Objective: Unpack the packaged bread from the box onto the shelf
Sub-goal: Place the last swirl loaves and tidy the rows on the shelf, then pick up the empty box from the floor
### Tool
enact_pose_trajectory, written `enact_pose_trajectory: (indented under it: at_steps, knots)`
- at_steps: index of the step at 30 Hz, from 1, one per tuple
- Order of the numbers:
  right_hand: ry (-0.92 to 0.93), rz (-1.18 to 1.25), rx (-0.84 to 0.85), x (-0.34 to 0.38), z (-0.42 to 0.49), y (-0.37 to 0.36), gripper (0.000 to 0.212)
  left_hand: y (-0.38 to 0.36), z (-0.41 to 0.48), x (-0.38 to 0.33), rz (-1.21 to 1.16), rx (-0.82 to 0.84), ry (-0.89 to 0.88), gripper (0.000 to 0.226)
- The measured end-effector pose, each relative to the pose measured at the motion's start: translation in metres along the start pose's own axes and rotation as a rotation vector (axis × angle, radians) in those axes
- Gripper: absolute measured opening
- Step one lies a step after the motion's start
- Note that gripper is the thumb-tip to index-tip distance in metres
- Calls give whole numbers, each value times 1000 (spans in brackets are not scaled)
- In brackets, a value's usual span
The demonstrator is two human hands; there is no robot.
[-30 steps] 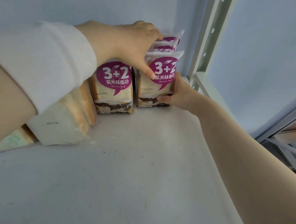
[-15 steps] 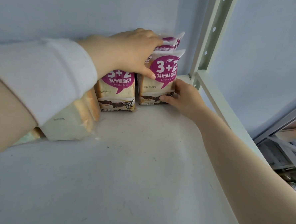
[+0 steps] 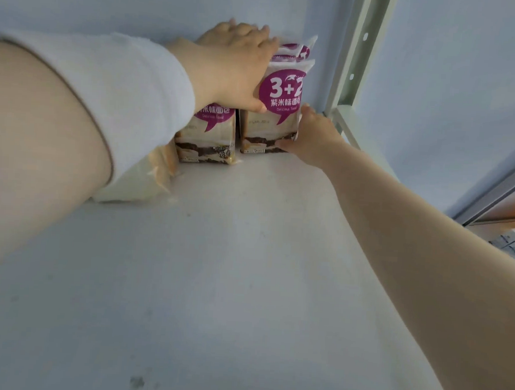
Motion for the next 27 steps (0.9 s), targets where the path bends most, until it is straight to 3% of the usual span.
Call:
enact_pose_trajectory:
  at_steps: [5,9,11,17,27]
  knots:
    - [-72,-177,-76,-4,-51,22,62,23,-48,-22,148,-50,1,70]
    - [-98,-292,-108,5,-115,29,48,37,-95,-50,120,-58,-54,45]
    - [-108,-320,-126,11,-151,30,41,35,-121,-64,129,-5,-68,45]
    - [-124,-405,-107,20,-262,22,46,35,-212,-106,71,190,-80,50]
    - [-169,-371,-67,-34,-432,13,42,60,-320,-240,-28,194,-234,49]
Point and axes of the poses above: each hand's wrist, its own z-axis towards the middle knuckle, its own y-axis out of the back of the hand, x = y × z, the point moved 9 cm from there along z, towards the middle knuckle, and after that the axes turned 8 degrees about -y, right-handed, at the moved point
